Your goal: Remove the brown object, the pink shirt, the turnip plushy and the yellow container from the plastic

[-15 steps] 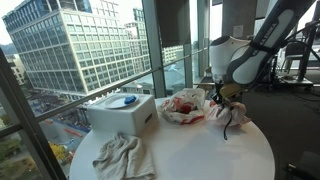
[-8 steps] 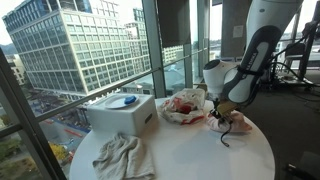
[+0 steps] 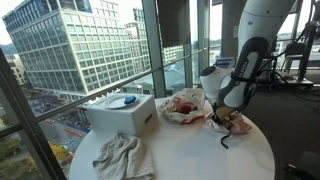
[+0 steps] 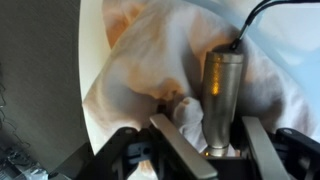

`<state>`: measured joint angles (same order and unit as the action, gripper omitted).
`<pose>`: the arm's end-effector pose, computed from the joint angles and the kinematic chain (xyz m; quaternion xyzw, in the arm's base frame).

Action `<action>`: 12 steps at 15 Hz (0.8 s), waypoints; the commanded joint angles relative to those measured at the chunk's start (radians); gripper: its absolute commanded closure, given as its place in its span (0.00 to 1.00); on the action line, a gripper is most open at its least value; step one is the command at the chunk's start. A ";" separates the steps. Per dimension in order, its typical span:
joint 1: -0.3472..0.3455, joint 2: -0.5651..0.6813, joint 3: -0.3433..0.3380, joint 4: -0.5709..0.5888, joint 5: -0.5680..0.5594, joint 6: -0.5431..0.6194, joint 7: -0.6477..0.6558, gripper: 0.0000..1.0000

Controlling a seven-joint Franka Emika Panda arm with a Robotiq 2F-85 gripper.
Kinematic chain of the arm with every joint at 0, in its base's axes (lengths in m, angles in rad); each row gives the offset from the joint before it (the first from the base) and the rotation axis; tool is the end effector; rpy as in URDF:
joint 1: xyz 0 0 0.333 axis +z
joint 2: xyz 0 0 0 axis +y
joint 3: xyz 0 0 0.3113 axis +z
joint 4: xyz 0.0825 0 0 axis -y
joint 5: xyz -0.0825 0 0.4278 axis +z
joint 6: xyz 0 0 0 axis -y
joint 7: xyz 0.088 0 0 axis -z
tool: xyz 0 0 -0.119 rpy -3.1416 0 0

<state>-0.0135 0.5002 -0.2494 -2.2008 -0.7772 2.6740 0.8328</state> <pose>0.5426 -0.1398 0.0974 0.9590 -0.1729 0.0405 0.2209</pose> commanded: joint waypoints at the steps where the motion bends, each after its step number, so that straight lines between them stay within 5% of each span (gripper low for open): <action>1: 0.105 -0.130 -0.075 -0.032 -0.130 -0.094 0.010 0.11; 2: 0.121 -0.177 -0.080 -0.039 -0.183 -0.122 0.022 0.02; 5: 0.084 -0.263 0.001 -0.020 -0.169 -0.159 -0.021 0.00; 12: 0.041 -0.159 0.132 0.165 0.118 -0.072 -0.115 0.00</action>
<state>0.0533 0.2539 -0.1613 -2.1421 -0.7802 2.5706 0.7775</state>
